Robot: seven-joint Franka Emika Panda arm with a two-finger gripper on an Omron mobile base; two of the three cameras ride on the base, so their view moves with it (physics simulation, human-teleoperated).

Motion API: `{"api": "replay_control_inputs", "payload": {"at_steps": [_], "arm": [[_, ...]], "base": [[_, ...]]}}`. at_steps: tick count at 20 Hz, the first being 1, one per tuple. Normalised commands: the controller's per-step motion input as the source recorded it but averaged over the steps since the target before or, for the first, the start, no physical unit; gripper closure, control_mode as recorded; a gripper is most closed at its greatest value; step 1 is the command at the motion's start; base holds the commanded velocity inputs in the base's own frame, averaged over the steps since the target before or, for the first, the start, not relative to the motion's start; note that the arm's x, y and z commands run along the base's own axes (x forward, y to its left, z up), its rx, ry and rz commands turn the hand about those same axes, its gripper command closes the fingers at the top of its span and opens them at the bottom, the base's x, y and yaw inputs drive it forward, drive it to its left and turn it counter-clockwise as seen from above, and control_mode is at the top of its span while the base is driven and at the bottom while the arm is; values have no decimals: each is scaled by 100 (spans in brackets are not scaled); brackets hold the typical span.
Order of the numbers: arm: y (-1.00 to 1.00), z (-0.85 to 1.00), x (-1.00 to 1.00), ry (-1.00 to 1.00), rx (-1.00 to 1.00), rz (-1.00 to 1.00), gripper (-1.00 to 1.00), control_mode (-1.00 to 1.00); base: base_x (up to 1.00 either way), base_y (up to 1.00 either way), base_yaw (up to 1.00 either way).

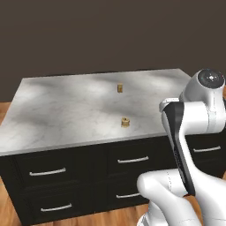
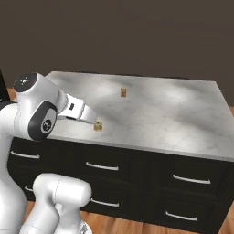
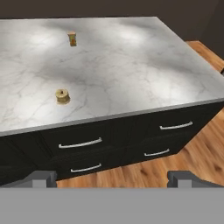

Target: Pick the candle and candle from the dining table and place them in the open cabinet. Close the cabinet after placing the objects.

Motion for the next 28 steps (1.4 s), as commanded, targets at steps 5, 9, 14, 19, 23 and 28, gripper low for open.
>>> {"api": "replay_control_inputs", "payload": {"at_steps": [5, 9, 14, 19, 23, 28], "arm": [[0, 0, 0, 0, 0, 0, -100, 100], [0, 0, 0, 0, 0, 0, -100, 100], [0, 0, 0, 0, 0, 0, -100, 100], [0, 0, 0, 0, 0, 0, -100, 100], [0, 0, 0, 0, 0, 0, -100, 100], [0, 0, 0, 0, 0, 0, -100, 100]], "base": [[39, 36, 1], [43, 27, 4], [41, 26, 4], [40, 30, 4], [39, 30, 3], [34, 24, 3]]}}
